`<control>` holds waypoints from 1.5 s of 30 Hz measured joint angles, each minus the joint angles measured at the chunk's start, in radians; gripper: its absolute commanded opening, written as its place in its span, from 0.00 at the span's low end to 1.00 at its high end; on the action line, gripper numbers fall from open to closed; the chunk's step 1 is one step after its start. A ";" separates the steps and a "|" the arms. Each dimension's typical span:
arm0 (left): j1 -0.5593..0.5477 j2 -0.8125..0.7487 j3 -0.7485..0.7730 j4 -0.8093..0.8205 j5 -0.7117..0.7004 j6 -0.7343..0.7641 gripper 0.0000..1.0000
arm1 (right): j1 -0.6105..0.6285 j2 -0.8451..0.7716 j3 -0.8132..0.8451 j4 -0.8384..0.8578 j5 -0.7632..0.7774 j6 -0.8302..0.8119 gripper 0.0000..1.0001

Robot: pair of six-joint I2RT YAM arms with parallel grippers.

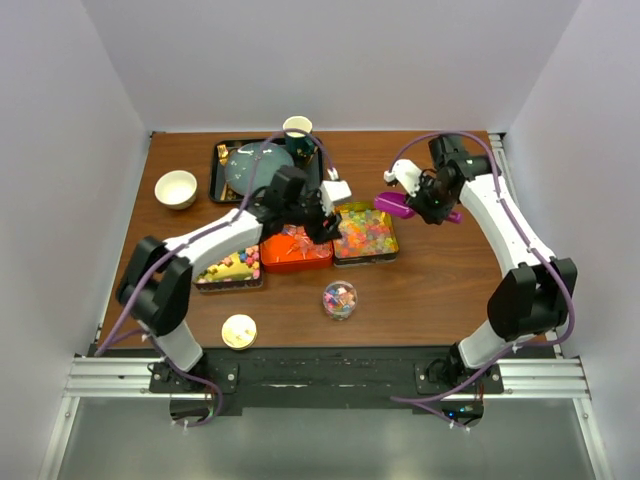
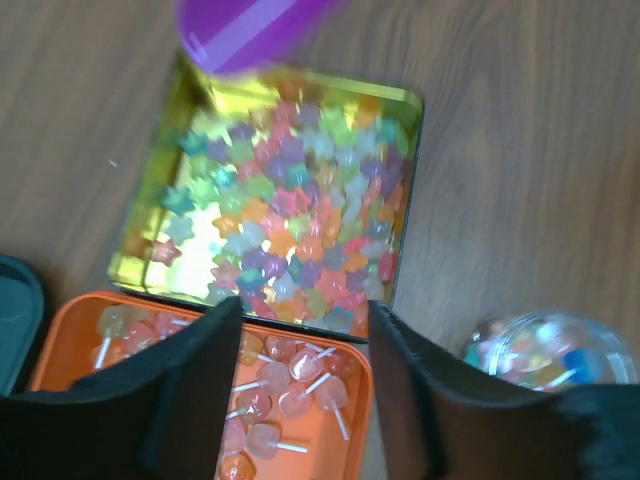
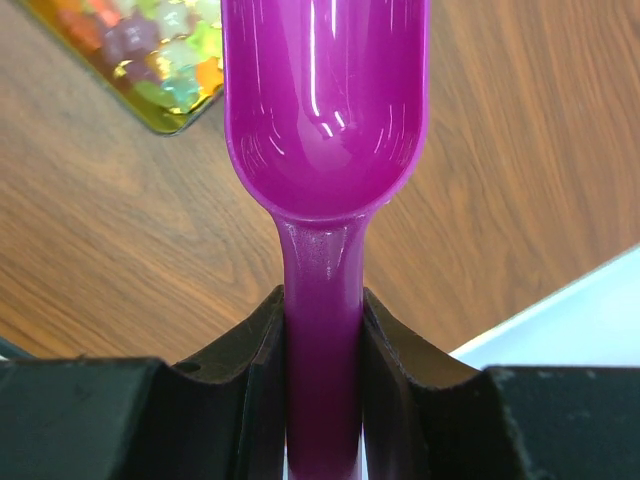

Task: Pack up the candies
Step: Move the storage box to the center of the board, then scoop the fake candies from the storage box.

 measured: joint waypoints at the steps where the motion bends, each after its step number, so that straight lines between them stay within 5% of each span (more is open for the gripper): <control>1: 0.014 -0.029 0.003 0.004 0.017 -0.023 0.25 | 0.008 0.000 -0.006 -0.001 -0.006 -0.030 0.00; 3: 0.045 -0.069 0.014 0.005 0.047 -0.067 0.00 | 0.025 0.001 -0.011 -0.006 -0.005 -0.087 0.00; 8: 0.124 -0.116 -0.002 -0.005 0.109 -0.132 0.00 | 0.081 0.066 0.086 -0.103 0.031 -0.299 0.00; 17: 0.153 -0.159 -0.246 -0.035 0.106 -0.228 0.00 | 0.180 0.350 0.395 -0.223 0.298 -0.607 0.00; 29: 0.315 -0.323 -0.334 -0.019 0.037 -0.262 0.00 | 0.236 0.410 0.391 -0.237 0.545 -0.771 0.00; 45: 0.655 -0.379 -0.356 -0.065 -0.056 -0.310 0.00 | 0.345 0.409 0.207 -0.231 0.640 -0.738 0.00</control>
